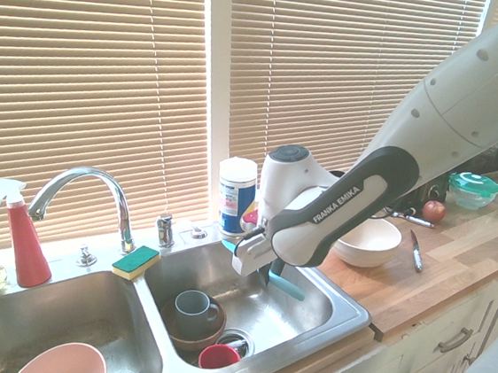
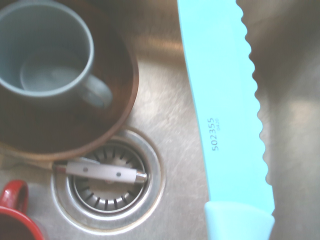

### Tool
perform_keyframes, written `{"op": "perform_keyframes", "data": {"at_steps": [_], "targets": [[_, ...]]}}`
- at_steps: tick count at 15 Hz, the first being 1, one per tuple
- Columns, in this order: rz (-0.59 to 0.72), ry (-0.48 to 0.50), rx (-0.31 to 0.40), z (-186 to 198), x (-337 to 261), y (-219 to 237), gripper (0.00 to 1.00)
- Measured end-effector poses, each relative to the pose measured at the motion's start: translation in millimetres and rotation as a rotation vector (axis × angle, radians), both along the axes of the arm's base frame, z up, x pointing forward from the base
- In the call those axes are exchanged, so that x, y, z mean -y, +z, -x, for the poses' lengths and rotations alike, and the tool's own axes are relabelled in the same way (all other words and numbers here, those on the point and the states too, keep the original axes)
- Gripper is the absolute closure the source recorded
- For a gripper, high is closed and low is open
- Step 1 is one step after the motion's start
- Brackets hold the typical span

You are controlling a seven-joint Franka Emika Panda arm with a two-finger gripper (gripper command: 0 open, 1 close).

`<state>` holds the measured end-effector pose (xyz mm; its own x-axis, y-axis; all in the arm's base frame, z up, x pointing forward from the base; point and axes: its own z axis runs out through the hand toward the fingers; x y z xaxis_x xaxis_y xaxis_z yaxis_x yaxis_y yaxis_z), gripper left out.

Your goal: Put the knife into the sink

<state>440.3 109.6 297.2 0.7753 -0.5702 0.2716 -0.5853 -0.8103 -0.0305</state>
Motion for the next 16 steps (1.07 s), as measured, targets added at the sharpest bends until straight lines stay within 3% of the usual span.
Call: {"op": "perform_keyframes", "data": {"at_steps": [2, 6, 10, 11, 16], "targets": [[0.012, 0.036, -0.033, -4.0, -1.0, -30.6, 1.00], [0.003, 0.219, -0.183, -25.7, 7.8, -95.1, 1.00], [-0.018, 0.219, -0.214, -63.6, 22.5, -121.2, 1.00], [-0.024, 0.202, -0.219, -67.1, 23.6, -124.8, 0.00], [-0.057, 0.148, -0.253, -68.4, 26.5, -128.9, 0.00]]}}
